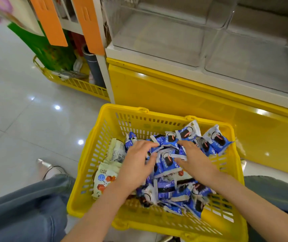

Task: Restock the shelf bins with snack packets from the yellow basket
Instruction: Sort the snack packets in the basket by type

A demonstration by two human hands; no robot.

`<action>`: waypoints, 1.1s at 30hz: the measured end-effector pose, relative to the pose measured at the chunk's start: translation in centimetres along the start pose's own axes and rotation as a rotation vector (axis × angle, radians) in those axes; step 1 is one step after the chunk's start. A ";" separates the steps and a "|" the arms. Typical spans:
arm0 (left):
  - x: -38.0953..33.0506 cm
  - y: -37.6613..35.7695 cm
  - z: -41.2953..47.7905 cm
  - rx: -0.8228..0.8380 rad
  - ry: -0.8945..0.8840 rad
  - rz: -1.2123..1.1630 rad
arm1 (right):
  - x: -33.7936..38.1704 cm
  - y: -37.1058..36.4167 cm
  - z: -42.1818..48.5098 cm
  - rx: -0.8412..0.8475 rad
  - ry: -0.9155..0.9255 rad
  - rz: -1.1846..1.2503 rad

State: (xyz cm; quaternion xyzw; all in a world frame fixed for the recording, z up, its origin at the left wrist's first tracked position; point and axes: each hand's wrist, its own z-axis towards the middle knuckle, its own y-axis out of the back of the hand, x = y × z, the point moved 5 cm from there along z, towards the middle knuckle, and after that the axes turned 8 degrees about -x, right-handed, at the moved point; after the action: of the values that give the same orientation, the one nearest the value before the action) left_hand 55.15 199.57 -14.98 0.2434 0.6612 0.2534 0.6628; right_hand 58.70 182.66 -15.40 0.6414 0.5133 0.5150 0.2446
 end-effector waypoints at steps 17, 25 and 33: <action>12.7 9.2 -1.4 -0.358 0.404 -0.050 | 6.3 -15.2 7.9 0.356 -0.136 -0.016; 10.7 11.1 -2.4 -0.682 0.306 -0.006 | 5.6 -9.8 7.0 0.083 -0.121 0.224; 5.4 4.8 -1.7 -0.206 0.406 -0.348 | 7.2 -1.3 3.3 -0.003 -0.126 0.802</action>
State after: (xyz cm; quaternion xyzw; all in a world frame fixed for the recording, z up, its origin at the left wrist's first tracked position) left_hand 53.34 206.77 -15.90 0.0019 0.7830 0.2450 0.5717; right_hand 60.81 190.35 -14.75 0.8207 0.2055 0.5301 0.0561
